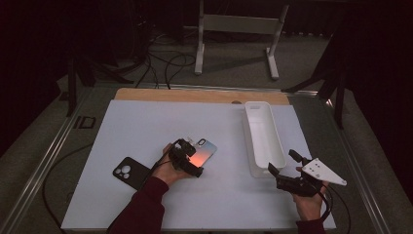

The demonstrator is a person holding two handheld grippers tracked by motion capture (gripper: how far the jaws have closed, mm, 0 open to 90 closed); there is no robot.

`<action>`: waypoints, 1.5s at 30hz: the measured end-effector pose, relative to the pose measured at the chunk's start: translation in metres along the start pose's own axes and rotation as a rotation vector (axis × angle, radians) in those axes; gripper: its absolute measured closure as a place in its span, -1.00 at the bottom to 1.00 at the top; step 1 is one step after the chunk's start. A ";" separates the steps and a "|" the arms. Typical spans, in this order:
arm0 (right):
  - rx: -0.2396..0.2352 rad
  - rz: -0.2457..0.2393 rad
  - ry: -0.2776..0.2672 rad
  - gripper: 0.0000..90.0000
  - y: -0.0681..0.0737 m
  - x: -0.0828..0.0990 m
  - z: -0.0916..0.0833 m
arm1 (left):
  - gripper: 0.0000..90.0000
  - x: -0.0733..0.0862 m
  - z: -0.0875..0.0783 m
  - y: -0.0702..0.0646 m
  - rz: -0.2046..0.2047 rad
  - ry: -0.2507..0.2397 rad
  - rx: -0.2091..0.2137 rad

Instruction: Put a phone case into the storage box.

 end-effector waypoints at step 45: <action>-0.066 0.028 0.023 -0.79 -0.005 -0.012 0.006 | -0.63 -0.028 -0.072 -0.024 0.122 -0.275 -0.029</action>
Point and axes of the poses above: each handheld gripper's, and its own axes: z roughly forward along the jaws, x roughly out of its underside, y roughly to its left, the point moved 1 cm from there along z, roughly forward along the jaws, and after that the axes turned 12 degrees about -z, right-handed, at the moved point
